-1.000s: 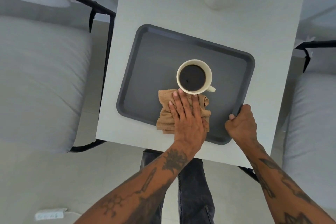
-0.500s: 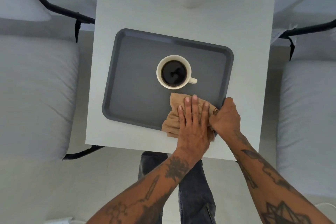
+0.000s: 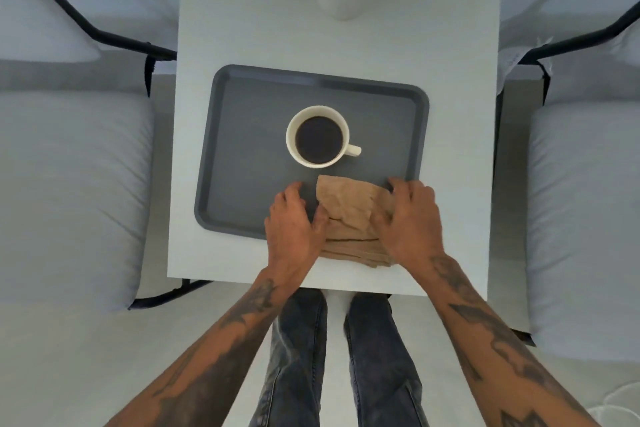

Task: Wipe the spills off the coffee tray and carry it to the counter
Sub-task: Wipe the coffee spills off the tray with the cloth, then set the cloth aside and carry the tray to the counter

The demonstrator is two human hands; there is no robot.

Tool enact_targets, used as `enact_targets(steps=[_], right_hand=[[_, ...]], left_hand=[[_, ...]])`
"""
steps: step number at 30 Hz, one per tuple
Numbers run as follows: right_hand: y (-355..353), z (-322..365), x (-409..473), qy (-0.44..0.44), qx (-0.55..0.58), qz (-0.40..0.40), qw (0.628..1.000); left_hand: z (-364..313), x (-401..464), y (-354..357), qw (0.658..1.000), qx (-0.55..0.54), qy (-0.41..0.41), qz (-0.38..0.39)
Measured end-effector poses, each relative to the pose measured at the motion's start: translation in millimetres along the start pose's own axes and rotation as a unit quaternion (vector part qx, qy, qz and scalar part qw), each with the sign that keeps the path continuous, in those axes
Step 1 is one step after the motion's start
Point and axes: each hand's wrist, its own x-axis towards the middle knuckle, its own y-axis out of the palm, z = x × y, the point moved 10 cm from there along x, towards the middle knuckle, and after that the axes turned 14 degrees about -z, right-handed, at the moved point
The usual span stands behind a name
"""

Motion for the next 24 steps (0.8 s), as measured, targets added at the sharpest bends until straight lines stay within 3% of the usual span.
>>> enact_targets(steps=[2, 4, 6, 9, 12, 15, 21, 24], right_hand=[[4.2, 5.9, 5.2, -0.013, -0.047, 0.030, 0.998], [-7.5, 9.2, 0.1, -0.028, -0.001, 0.024, 0.999], [-28.3, 8.9, -18.4, -0.045, 0.098, 0.024, 0.994], [-58.0, -12.2, -64.2, -0.033, 0.218, 0.093, 0.971], [-94.0, -57.3, -103.3, -0.027, 0.210, 0.098, 0.972], [-129.5, -93.6, -112.0, -0.027, 0.152, 0.076, 0.985], [-103.0, -143.4, -63.1, 0.045, 0.130, 0.079, 0.987], [-77.6, -149.6, -16.9, 0.103, 0.104, 0.028, 0.989]], left_hand=[[7.7, -2.6, 12.4, 0.990, -0.093, -0.104, 0.021], [4.6, -14.3, 20.7, 0.979, -0.136, -0.146, 0.042], [-8.8, -34.7, 19.0, 0.973, -0.182, -0.132, 0.057], [-39.3, -85.7, 12.9, 0.954, -0.267, -0.077, 0.111], [-68.1, -143.4, 20.4, 0.935, -0.300, -0.041, 0.185], [-84.4, -175.2, 41.2, 0.937, -0.274, -0.014, 0.216], [-80.5, -142.4, 69.4, 0.970, -0.172, -0.019, 0.168], [-61.9, -103.1, 34.2, 0.987, -0.141, 0.020, 0.079]])
